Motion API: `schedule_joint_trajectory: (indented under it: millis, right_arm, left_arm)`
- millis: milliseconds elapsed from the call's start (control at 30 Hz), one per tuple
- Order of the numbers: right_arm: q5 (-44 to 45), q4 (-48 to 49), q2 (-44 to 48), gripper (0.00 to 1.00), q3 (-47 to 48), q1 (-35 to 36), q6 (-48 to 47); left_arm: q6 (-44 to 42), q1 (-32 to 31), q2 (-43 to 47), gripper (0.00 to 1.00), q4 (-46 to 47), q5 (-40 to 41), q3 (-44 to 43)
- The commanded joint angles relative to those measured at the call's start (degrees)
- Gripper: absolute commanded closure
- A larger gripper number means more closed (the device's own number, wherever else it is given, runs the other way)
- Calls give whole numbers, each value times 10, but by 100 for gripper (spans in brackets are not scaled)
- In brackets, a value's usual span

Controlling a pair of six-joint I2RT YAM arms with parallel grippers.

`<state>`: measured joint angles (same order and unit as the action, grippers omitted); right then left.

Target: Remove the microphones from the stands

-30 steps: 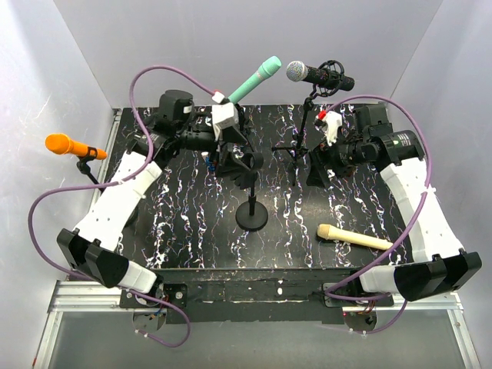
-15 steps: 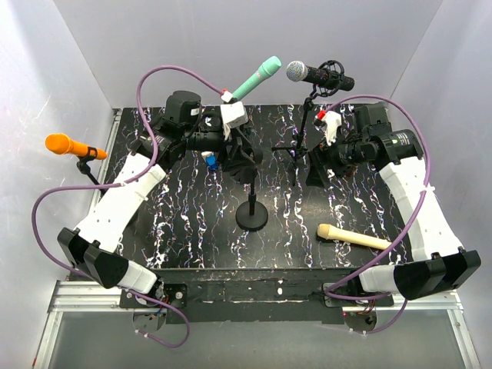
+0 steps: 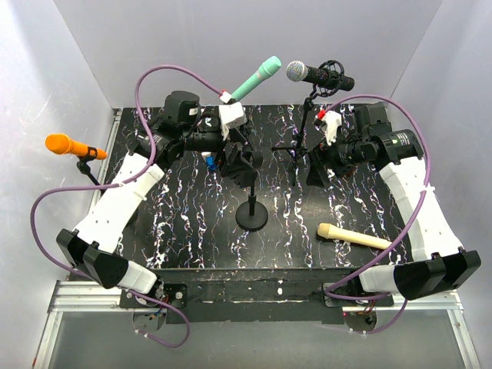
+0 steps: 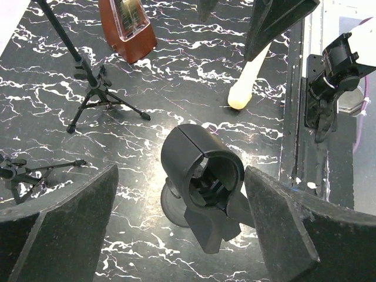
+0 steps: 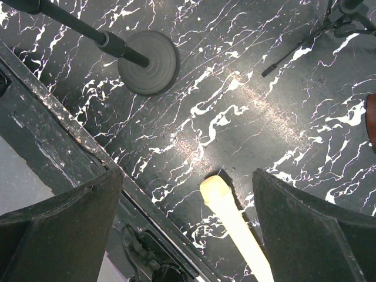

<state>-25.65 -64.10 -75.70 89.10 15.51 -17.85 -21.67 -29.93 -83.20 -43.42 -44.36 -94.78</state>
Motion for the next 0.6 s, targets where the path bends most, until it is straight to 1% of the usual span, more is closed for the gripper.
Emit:
schedule_joint_trajectory:
  millis: [0,67,200,333,400,567]
  right_arm:
    - [-3,6,3,2,20,3,-2]
    - [-3,6,2,2,20,3,-2]
    - [7,6,0,2,16,3,-1]
    - [72,27,4,2,6,3,7]
    - [96,34,3,2,7,3,7]
    - [108,40,0,2,6,3,7]
  left_arm:
    - [-22,10,33,13,-13,-10,-20]
    - [-24,16,33,14,-18,-18,-28]
    - [29,25,52,14,39,-16,1]
    - [41,25,45,23,58,-9,14]
    - [45,25,40,29,75,-13,21]
    - [44,25,16,37,86,-48,9]
